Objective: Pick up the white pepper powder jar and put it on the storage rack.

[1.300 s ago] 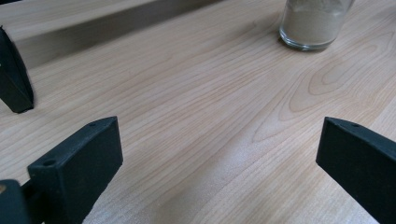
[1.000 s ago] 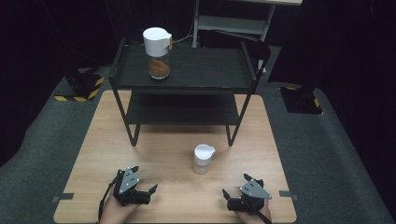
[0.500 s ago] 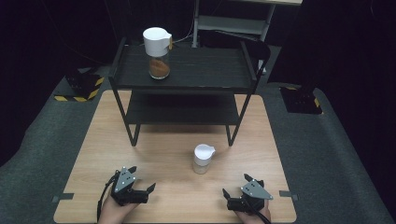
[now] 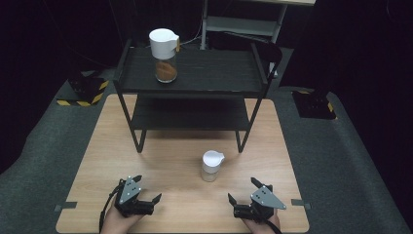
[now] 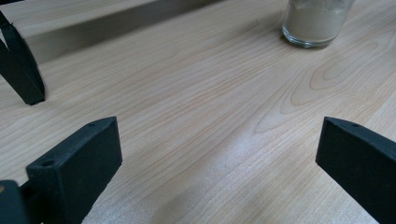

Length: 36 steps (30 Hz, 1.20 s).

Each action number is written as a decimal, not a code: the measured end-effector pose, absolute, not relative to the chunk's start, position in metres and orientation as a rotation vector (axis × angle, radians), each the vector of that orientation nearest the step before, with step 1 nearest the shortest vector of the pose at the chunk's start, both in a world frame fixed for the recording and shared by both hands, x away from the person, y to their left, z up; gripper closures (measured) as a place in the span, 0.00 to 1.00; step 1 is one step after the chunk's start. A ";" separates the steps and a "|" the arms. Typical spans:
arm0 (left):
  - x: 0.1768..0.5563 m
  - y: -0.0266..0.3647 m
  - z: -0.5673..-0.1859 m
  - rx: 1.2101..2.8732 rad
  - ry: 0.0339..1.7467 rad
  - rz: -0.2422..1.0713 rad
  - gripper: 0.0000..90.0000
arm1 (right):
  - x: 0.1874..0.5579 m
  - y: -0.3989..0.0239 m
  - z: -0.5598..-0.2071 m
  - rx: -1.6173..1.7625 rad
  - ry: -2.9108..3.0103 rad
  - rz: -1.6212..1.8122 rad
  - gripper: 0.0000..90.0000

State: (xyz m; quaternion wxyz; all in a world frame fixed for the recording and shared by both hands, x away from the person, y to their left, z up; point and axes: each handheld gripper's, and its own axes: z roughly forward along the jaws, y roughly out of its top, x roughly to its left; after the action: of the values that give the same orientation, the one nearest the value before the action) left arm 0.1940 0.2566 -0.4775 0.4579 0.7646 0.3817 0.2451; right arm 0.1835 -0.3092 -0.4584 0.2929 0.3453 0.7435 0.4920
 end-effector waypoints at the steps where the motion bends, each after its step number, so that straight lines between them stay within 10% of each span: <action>1: 0.194 0.256 -0.477 1.885 0.943 0.602 0.01 | 0.183 -0.308 -0.458 0.918 1.975 1.315 0.01; 36: 0.196 0.253 -0.475 1.910 0.943 0.607 0.01 | 0.221 -0.260 -0.457 0.898 2.033 1.345 0.02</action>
State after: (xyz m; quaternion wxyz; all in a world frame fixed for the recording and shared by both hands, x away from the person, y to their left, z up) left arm 0.1958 0.2531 -0.4750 0.4469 0.7714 0.3808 0.2453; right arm 0.2213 -0.2602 -0.4571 0.2686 0.3331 0.7537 0.4989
